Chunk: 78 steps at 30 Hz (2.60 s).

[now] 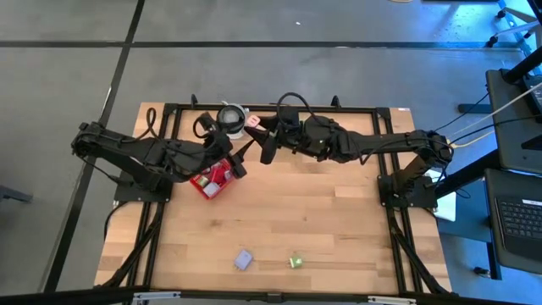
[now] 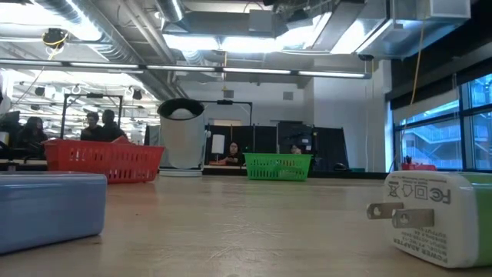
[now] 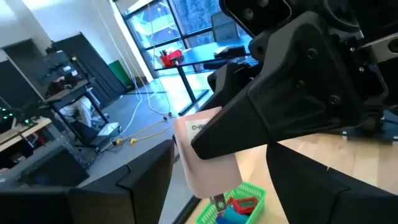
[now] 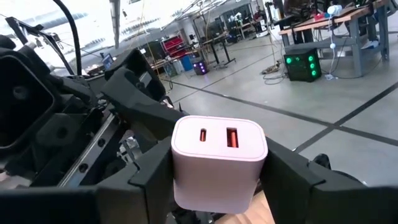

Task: Pick & Place Office items
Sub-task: Put the light pink charger adapter into the red bin

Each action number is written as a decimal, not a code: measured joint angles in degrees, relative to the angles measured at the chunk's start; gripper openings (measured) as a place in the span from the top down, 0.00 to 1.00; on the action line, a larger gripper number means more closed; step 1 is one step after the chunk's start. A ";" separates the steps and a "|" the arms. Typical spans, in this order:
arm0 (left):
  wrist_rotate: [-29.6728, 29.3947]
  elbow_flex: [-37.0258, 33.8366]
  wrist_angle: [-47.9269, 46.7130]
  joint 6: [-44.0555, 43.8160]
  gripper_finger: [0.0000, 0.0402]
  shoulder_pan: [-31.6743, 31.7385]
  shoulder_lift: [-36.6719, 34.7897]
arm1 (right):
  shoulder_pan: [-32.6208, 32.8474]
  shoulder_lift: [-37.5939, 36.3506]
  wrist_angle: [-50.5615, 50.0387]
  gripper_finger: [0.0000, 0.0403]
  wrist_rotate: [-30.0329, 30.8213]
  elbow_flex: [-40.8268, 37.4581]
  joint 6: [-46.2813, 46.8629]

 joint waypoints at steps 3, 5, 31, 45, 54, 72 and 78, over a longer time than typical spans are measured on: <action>-0.23 0.00 -0.04 -0.78 0.39 0.61 0.00 | -0.01 0.00 0.24 0.51 0.01 0.00 -0.40; -0.32 0.00 -0.04 -2.06 0.41 1.04 0.00 | -0.01 0.00 0.49 0.51 0.00 0.00 -0.42; 0.59 0.00 -0.13 -5.98 0.64 2.50 0.02 | 0.13 0.02 3.77 0.46 -2.36 0.00 -4.46; 0.26 0.00 -0.12 -6.01 0.65 2.47 -0.02 | 0.18 0.00 3.45 0.25 -3.42 0.00 -4.65; 0.06 -0.02 -0.20 -6.01 0.65 2.47 -0.02 | -0.73 -0.28 -0.04 0.15 -3.36 0.00 -0.90; -0.18 -0.04 -2.40 -5.78 0.68 2.47 -0.24 | -1.45 -11.24 -27.78 0.14 -11.91 -0.02 0.53; 4.03 -0.04 -16.39 -18.35 0.68 2.47 -0.24 | -0.71 -13.98 -36.09 0.14 -10.66 -0.02 2.87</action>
